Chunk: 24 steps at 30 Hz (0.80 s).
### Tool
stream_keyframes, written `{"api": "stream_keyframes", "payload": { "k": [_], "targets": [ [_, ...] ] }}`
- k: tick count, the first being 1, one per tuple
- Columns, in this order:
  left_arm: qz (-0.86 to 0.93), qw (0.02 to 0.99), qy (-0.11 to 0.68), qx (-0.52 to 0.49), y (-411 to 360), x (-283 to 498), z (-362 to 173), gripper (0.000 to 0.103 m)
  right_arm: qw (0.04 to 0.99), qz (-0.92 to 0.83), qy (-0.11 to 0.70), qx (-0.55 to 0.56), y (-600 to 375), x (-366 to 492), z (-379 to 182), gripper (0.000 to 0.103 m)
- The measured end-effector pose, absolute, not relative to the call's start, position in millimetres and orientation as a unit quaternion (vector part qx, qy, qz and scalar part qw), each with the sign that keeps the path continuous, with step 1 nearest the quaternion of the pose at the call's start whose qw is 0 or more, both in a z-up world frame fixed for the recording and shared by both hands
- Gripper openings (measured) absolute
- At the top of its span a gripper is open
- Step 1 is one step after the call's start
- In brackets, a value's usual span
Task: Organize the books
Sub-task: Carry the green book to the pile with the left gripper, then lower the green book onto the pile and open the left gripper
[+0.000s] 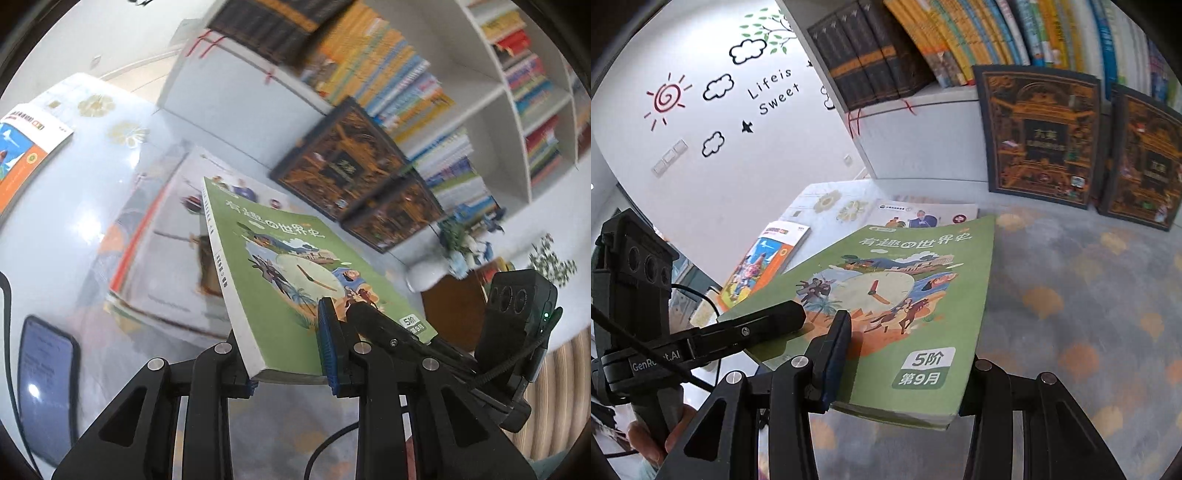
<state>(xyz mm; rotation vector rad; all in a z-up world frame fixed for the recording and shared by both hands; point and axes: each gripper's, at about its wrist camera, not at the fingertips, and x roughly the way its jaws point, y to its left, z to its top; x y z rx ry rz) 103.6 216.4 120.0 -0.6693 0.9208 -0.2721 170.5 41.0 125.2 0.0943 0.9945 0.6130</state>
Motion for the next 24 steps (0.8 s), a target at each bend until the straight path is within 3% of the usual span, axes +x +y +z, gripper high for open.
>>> {"api": "stream_keyframes", "payload": {
  "k": [10,13,18,24],
  "targets": [
    [-0.113,0.822,0.439,-0.346,256,148,87,0.026,0.827,0.273,0.487,0.067,71,205,95,0.045],
    [-0.111,0.811,0.446,-0.362,261,147,76,0.033,0.821,0.27,0.498,0.067,75,204,85,0.052],
    [-0.068,0.803,0.479,-0.348,264,137,59,0.034,0.793,0.272,0.539,0.082,76,201,57,0.06],
    [-0.019,0.809,0.459,-0.365,289,102,66,0.034,0.801,0.277,0.53,0.021,90,193,60,0.065]
  ]
}}
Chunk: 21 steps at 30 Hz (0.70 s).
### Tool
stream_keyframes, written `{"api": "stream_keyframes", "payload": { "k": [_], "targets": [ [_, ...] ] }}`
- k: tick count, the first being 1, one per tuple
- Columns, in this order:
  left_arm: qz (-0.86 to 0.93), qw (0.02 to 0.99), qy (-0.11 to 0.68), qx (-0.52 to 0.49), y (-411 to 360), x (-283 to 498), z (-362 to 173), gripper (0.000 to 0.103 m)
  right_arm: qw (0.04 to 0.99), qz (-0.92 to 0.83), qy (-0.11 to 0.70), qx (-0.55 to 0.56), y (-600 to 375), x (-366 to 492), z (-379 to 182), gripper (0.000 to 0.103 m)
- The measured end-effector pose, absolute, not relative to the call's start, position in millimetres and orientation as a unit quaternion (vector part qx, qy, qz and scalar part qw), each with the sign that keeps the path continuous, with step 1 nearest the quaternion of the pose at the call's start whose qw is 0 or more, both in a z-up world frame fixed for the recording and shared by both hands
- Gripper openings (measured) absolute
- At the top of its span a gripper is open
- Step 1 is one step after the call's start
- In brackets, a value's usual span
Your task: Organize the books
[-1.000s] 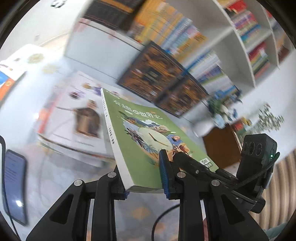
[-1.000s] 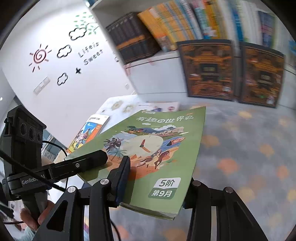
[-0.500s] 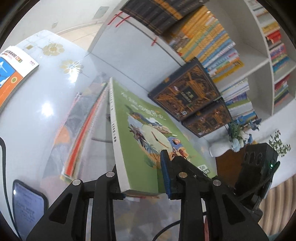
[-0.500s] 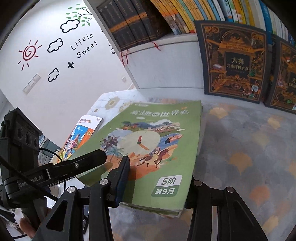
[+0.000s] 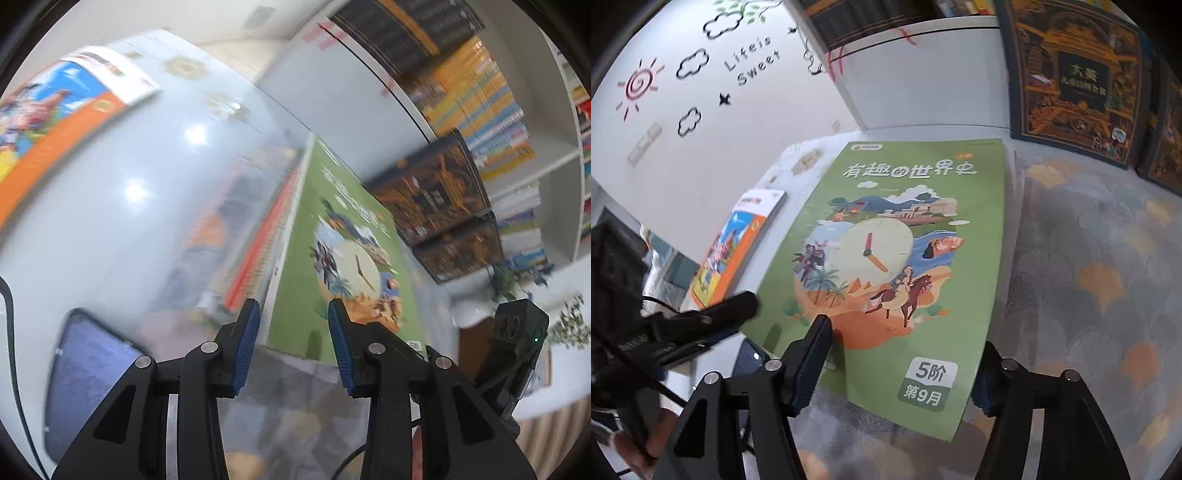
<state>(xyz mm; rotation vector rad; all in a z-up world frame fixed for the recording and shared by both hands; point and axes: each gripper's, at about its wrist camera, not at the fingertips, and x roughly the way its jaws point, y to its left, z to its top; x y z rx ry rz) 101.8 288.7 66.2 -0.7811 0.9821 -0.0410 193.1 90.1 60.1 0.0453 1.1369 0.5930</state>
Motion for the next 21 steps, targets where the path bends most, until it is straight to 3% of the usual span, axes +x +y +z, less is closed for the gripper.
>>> {"api": "stream_keyframes", "payload": {
  "k": [9,15,21],
  "targets": [
    [-0.023,0.86,0.438,-0.26,246,54,121,0.037,0.783,0.257,0.561,0.081,11,134,70,0.065],
    [-0.077,0.878,0.445,-0.156,139,40,146,0.037,0.805,0.173,0.562,0.075,-84,69,77,0.065],
    [-0.126,0.885,0.429,-0.128,39,29,175,0.04,0.858,0.029,0.512,0.022,-164,20,110,0.068]
  ]
}}
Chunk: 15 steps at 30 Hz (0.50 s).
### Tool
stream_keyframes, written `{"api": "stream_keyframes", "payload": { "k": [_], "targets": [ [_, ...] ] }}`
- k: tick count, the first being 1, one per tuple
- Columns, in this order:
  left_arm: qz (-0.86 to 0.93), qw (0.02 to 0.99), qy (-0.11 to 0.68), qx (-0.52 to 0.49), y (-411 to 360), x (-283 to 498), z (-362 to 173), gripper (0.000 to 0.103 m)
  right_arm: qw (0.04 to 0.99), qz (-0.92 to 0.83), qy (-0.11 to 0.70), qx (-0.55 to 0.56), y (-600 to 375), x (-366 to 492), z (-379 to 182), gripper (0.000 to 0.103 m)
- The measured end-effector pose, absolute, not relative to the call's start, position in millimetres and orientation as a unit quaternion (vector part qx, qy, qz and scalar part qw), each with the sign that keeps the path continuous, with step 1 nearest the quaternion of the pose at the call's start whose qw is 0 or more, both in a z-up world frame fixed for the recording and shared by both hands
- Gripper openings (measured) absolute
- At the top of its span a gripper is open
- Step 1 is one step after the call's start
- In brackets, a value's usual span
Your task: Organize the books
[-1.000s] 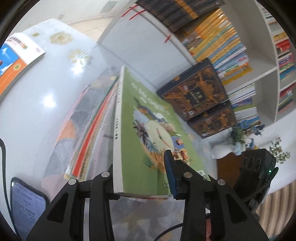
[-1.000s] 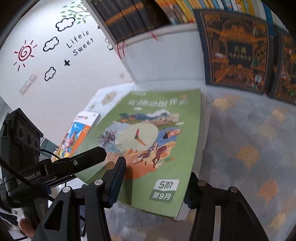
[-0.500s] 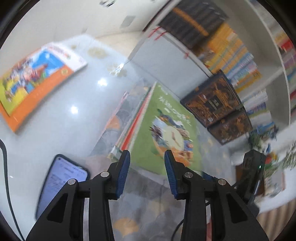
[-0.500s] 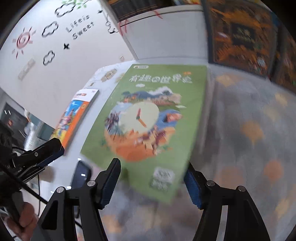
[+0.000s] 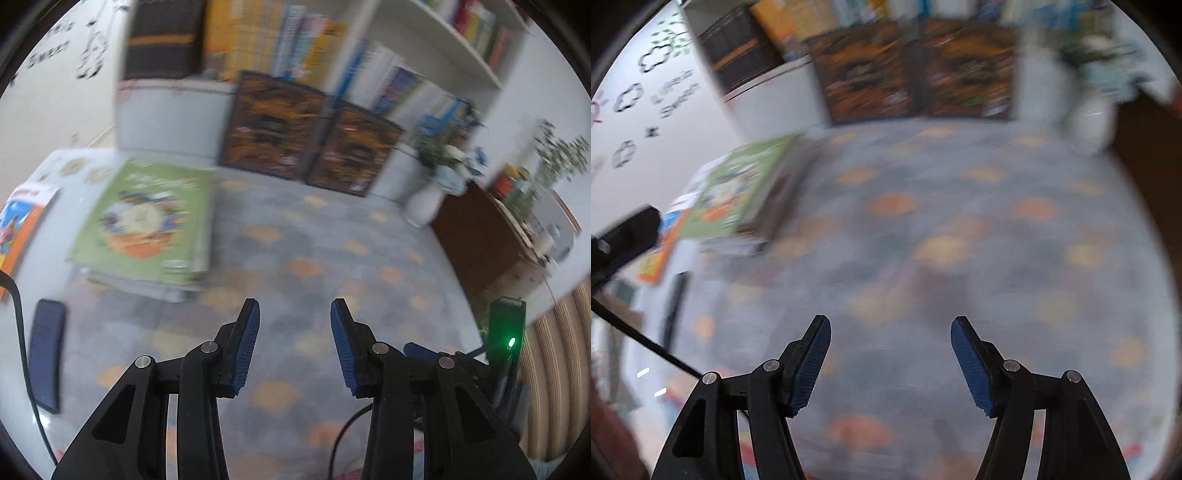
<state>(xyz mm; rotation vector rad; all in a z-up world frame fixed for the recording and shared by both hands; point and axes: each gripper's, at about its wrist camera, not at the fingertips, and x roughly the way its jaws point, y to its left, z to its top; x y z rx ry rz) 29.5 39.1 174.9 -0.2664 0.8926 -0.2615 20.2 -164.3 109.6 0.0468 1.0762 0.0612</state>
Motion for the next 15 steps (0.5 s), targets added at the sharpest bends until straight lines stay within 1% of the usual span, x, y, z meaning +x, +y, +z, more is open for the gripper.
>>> {"api": "stream_keyframes", "payload": {
  "k": [1,2,3,4,5,6,11,15],
  "targets": [
    [-0.134,0.886,0.429,-0.112,18,28,182,0.046,0.86,0.012,0.51,0.03,-176,15,112,0.068],
    [-0.145,0.886,0.43,-0.099,4,27,187,0.056,0.861,0.006,0.507,0.043,-188,10,116,0.068],
    [-0.161,0.883,0.43,-0.092,-9,26,191,0.063,0.862,0.003,0.504,0.051,-200,7,120,0.068],
    [-0.184,0.878,0.432,-0.089,-24,24,195,0.079,0.864,-0.001,0.501,0.051,-209,5,123,0.068],
    [-0.199,0.874,0.433,-0.091,-36,21,198,0.088,0.867,-0.007,0.496,0.046,-217,3,128,0.068],
    [-0.204,0.872,0.434,-0.093,-46,21,199,0.089,0.871,-0.015,0.49,0.039,-226,0,133,0.068],
    [-0.168,0.868,0.462,-0.072,-84,20,196,0.089,0.88,-0.033,0.472,0.039,-266,-4,148,0.068],
    [-0.131,0.876,0.461,-0.057,-101,14,198,0.089,0.89,-0.037,0.455,0.024,-283,-5,159,0.068]
  ]
}}
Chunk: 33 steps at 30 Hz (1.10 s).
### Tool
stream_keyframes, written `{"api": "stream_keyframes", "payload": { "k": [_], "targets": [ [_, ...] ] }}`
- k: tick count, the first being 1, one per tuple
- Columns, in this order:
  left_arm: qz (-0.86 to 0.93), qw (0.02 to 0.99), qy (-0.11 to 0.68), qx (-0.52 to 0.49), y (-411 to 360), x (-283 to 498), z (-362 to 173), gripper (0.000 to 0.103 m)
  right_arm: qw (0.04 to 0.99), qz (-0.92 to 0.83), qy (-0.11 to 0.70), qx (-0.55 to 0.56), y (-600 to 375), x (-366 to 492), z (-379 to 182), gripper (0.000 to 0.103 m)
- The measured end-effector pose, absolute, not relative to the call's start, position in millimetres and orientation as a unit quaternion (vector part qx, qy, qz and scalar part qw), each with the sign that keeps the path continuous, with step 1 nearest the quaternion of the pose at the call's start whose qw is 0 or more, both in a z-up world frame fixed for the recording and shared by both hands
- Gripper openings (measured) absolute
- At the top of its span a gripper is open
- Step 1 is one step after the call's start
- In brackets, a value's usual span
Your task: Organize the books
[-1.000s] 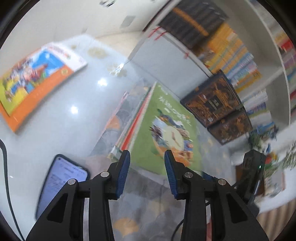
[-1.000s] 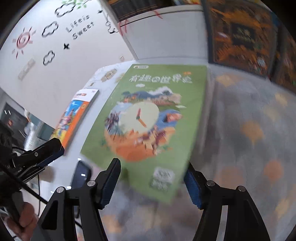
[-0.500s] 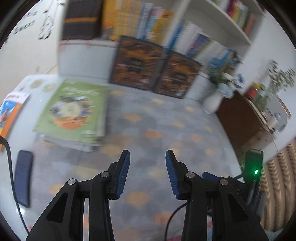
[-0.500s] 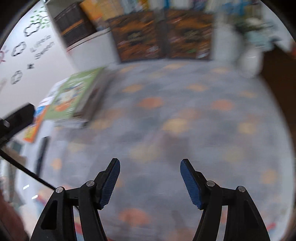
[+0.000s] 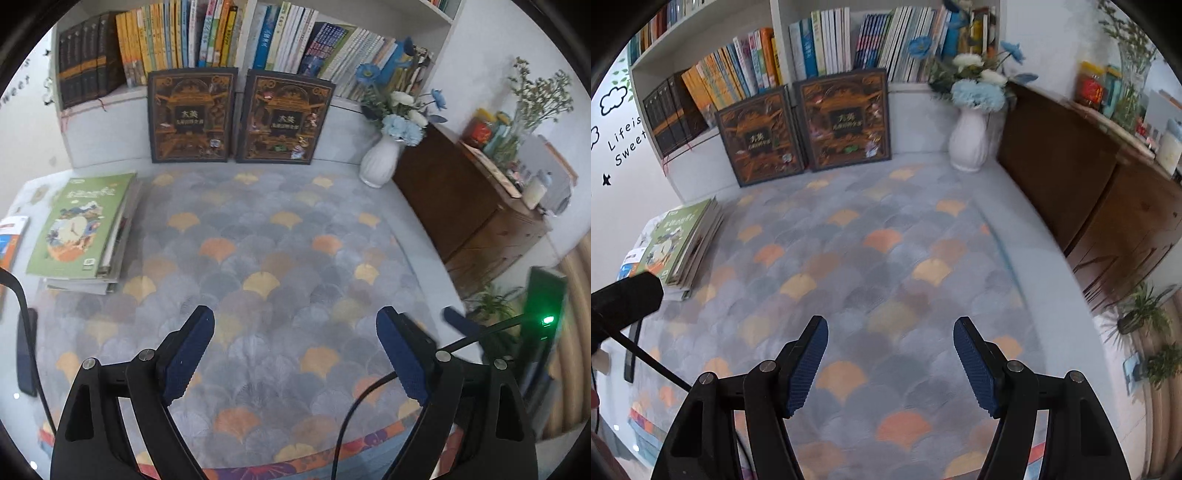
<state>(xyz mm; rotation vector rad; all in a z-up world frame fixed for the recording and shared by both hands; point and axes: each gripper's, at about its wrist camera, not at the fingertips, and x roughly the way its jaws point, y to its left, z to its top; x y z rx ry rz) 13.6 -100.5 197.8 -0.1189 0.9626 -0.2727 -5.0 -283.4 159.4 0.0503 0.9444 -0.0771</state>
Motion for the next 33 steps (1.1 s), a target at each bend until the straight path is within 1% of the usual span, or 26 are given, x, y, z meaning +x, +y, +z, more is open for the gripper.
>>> {"api": "stream_keyframes", "payload": {
  "k": [8,12,15,18,23,27,29,33],
  "targets": [
    [-0.065,0.89,0.451,-0.019,-121,3,197,0.089,0.897,-0.006,0.441,0.014,-298,2,172,0.07],
    [-0.032,0.891,0.452,-0.041,-121,0,188,0.089,0.896,0.01,0.444,0.009,-299,5,171,0.07],
    [-0.004,0.879,0.473,-0.063,-116,4,173,0.089,0.895,0.017,0.445,0.004,-302,6,168,0.07],
    [0.032,0.88,0.467,-0.075,-108,1,161,0.089,0.893,0.024,0.449,0.003,-307,5,163,0.07],
    [0.096,0.881,0.461,-0.035,-109,0,161,0.089,0.89,0.036,0.454,0.007,-312,8,158,0.07],
    [0.124,0.867,0.482,-0.029,-109,2,159,0.089,0.89,0.049,0.453,0.008,-315,11,153,0.07],
    [0.131,0.859,0.494,-0.03,-108,3,154,0.091,0.888,0.053,0.456,0.005,-315,11,147,0.072],
    [0.143,0.864,0.483,0.006,-114,3,136,0.091,0.88,0.049,0.473,-0.004,-315,15,119,0.073]
  ]
}}
